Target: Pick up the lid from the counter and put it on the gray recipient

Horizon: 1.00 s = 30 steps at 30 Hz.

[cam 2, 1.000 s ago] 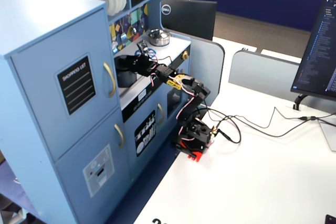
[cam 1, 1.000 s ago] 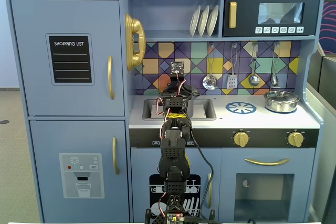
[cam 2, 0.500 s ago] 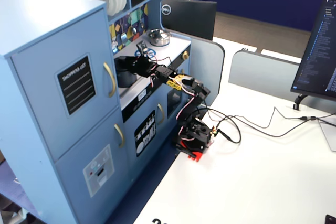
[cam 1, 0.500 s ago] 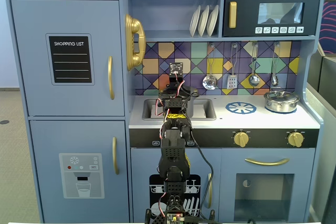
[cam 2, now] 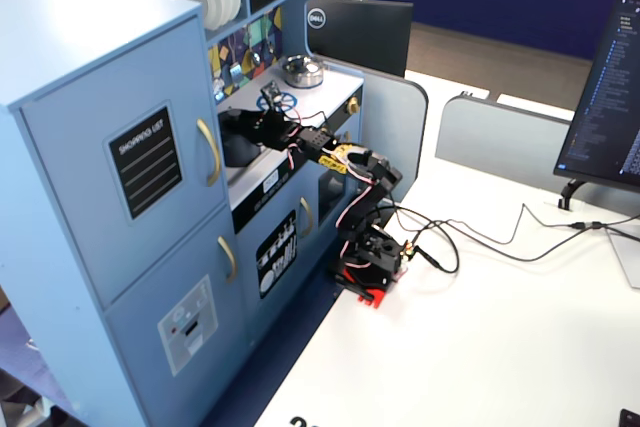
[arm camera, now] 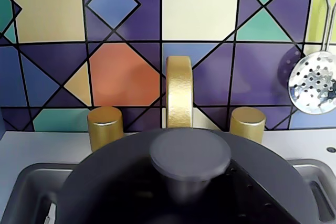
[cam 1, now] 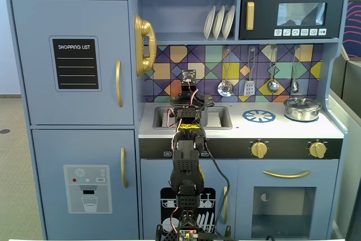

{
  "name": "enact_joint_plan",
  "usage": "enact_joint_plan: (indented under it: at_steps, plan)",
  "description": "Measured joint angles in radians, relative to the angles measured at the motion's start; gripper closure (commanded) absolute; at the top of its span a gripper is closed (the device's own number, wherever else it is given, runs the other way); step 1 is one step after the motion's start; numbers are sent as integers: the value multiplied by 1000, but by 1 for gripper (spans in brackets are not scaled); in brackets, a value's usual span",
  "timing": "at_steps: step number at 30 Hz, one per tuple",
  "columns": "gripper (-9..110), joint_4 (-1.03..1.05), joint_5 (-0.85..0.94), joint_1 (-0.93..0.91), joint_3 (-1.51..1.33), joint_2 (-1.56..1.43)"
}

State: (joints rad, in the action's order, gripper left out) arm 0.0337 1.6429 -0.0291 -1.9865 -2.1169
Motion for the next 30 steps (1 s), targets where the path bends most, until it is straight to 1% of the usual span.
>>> enact_joint_plan:
  at_steps: [4, 7, 9, 12, 15, 17, 19, 23, 27, 30]
  plan:
    - [75, 41, 5, -6, -5, -37]
    - [78, 144, 8, -8, 2, -101]
    - [81, 268, -9, -6, 31, -163]
    - [87, 520, -15, -5, 57, -301]
    - [96, 756, 6, 6, 51, -448]
    - [101, 876, 28, 15, 17, -548]
    - [101, 954, 35, 15, -41, -632]
    - [101, 979, 0, 15, -253, -749]
    - [101, 911, -66, -2, -571, -850]
    - [101, 881, -57, -20, -801, -934]
